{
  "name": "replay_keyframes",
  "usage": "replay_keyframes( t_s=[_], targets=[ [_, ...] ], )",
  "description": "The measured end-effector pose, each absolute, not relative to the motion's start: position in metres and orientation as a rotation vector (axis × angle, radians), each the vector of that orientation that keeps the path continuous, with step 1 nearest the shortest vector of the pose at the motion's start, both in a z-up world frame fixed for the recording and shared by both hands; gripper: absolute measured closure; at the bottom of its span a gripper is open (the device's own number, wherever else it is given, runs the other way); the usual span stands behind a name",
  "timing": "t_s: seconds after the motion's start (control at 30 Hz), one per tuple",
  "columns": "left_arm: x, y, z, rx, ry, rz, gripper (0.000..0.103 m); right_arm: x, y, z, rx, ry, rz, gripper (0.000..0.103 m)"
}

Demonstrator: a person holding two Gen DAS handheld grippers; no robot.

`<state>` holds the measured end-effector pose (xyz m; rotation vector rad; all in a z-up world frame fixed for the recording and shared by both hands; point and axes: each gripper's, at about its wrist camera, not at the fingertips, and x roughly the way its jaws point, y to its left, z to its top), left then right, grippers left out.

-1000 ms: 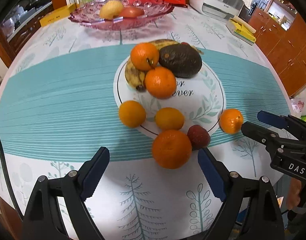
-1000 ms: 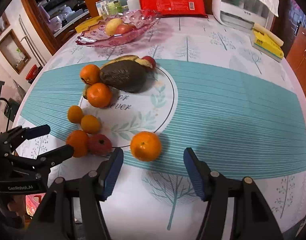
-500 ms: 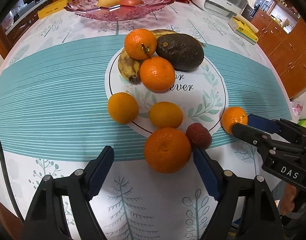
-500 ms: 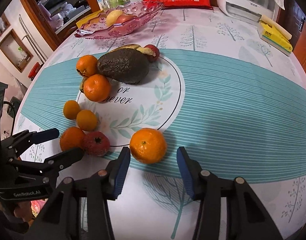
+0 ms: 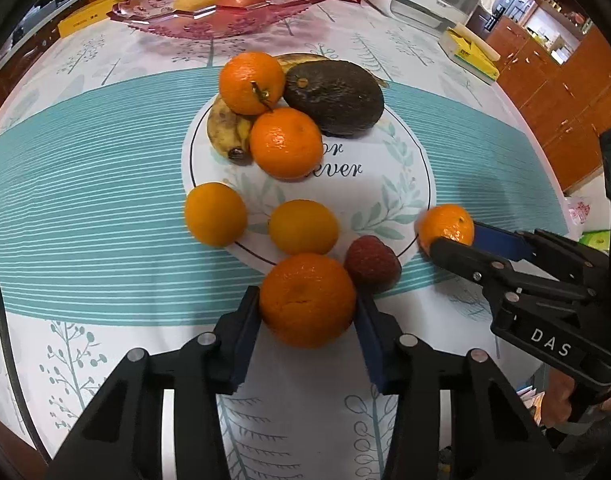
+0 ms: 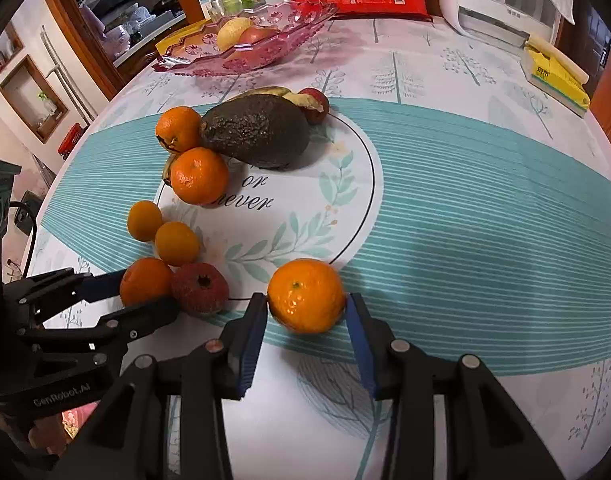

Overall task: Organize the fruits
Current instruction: 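Grasp a mandarin with the left tool while the right tool grasps another mandarin, then lift both mandarins and carry them toward the pink glass bowl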

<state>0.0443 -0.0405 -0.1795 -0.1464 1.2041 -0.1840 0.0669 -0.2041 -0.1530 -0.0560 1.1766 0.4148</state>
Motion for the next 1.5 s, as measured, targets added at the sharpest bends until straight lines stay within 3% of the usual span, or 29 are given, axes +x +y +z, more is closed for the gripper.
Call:
replay_keyframes(
  t_s=[0.73, 0.97, 1.5],
  targets=[
    [0.027, -0.011, -0.151, -0.199, 1.172, -0.143, 0.059, 0.060, -0.203, -0.129, 0.077, 1.157, 0.488, 0.063],
    [0.033, 0.008, -0.105, -0.196, 1.107, -0.109, 0.059, 0.064, -0.191, -0.081, 0.088, 1.061, 0.547, 0.063],
    [0.097, 0.071, 0.059, -0.142, 0.880, 0.001, 0.059, 0.124, -0.156, 0.068, 0.085, 0.806, 0.662, 0.064]
  ],
)
